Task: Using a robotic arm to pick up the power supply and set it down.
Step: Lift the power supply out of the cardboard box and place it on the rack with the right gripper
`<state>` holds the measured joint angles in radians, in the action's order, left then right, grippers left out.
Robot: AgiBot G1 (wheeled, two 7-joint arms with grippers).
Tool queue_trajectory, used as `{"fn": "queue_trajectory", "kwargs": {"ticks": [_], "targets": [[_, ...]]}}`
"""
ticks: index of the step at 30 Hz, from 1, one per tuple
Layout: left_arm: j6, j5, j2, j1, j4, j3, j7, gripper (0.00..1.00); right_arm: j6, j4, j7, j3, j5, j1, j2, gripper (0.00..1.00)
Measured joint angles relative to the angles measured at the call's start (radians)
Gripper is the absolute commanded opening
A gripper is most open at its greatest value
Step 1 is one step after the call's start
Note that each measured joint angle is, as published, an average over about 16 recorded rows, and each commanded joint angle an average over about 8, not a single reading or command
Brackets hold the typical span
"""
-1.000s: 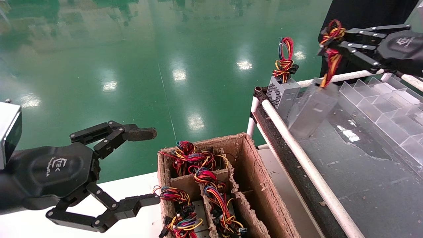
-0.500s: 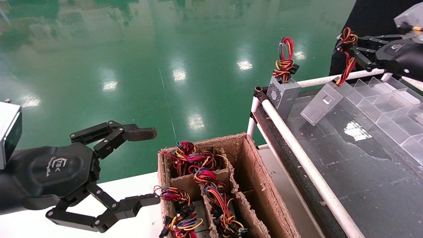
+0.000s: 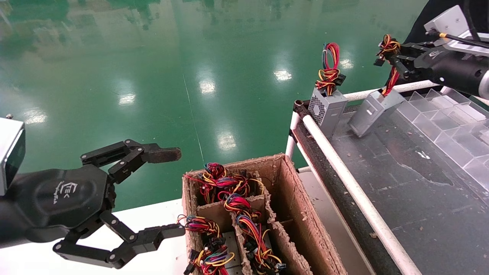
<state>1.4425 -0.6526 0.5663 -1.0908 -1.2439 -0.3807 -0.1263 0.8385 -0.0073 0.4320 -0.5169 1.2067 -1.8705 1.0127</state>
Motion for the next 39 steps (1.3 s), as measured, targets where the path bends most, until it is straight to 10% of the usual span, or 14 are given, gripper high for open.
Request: {"fn": "queue_trajectory", "kwargs": {"ticks": [39], "targets": [[0.000,0.000,0.000,0.000,0.000,0.000,0.000,1.00,-0.092,0.008,0.018,-0.025,0.036,0.002,0.146,0.00]]}}
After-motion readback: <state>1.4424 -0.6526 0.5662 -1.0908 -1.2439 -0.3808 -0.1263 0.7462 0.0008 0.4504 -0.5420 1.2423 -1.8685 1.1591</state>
